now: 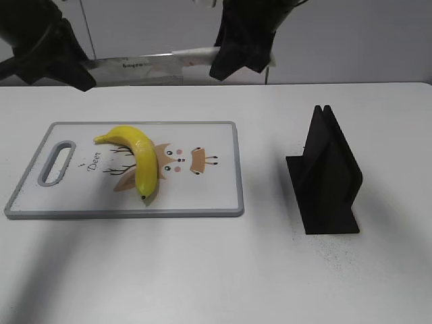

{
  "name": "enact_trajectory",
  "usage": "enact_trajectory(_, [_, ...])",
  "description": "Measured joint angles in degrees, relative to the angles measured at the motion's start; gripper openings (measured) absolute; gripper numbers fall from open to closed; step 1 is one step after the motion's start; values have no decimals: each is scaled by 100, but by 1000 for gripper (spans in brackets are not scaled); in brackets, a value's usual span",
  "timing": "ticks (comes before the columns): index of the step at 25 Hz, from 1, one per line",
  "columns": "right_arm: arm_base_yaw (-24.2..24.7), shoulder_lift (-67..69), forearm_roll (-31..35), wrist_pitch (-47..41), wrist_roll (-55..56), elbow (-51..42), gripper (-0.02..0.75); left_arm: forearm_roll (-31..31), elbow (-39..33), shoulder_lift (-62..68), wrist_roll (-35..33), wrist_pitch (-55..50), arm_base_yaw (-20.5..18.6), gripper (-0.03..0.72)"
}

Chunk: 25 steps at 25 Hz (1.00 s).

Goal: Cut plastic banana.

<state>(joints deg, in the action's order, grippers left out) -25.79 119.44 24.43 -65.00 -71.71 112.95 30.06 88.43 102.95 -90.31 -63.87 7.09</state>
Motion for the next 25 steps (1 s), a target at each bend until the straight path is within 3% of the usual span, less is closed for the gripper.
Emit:
enact_trajectory(2, [0, 0, 59, 61, -15, 0, 160, 0, 0, 30, 0, 0, 0, 156])
enact_trajectory(5, [0, 0, 119, 74, -44, 0, 160, -20, 0, 48, -2, 41, 0, 33])
enact_trajectory(14, [0, 354, 119, 147, 117, 40, 160, -161, 0, 300, -60, 175, 0, 14])
enact_trajectory(25, [0, 1251, -439, 562, 225, 40, 160, -62, 4, 1531, 82, 749, 22, 17])
